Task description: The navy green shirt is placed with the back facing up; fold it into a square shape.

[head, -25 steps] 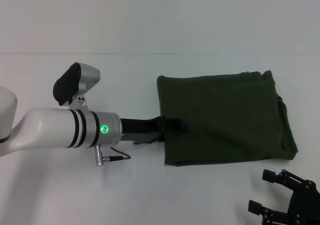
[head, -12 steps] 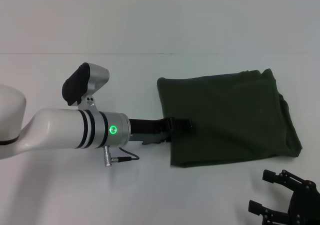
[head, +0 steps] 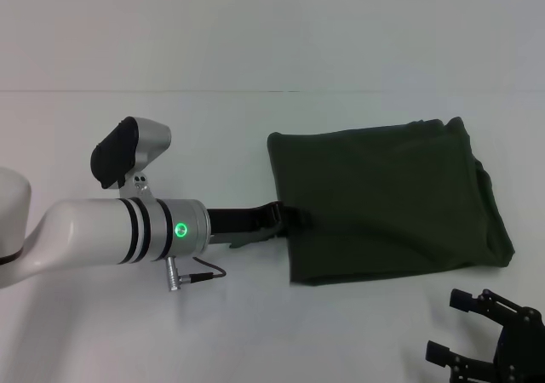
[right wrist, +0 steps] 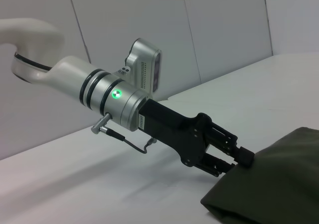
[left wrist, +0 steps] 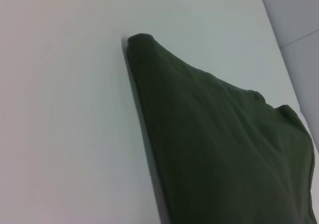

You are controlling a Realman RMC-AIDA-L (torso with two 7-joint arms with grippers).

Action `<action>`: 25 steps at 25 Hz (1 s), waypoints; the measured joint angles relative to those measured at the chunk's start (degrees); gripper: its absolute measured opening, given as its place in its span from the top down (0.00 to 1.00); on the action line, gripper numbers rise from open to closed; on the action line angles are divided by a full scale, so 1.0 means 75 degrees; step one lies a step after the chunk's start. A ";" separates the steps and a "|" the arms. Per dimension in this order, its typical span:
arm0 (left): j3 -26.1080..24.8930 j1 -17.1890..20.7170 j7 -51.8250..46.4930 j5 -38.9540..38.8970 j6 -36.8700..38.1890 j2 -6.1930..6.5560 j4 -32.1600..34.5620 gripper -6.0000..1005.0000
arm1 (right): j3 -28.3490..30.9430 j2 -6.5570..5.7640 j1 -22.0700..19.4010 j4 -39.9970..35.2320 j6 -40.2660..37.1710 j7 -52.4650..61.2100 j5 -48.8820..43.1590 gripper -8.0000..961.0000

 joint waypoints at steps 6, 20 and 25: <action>0.0000 0.0007 0.0458 -0.0111 0.0015 -0.0010 0.0004 0.60 | 0.0047 -0.0014 0.0017 0.0000 -0.0102 0.0000 0.0000 0.02; -0.0002 0.0178 0.0741 -0.0406 0.0253 0.0170 0.0089 0.92 | 0.0083 -0.0019 0.0074 -0.0001 -0.0111 0.0000 0.0056 0.02; -0.0169 0.0457 0.0745 -0.0411 0.0401 0.0543 0.0100 0.92 | 0.0103 -0.0019 0.0118 -0.0001 -0.0112 0.0008 0.0060 0.02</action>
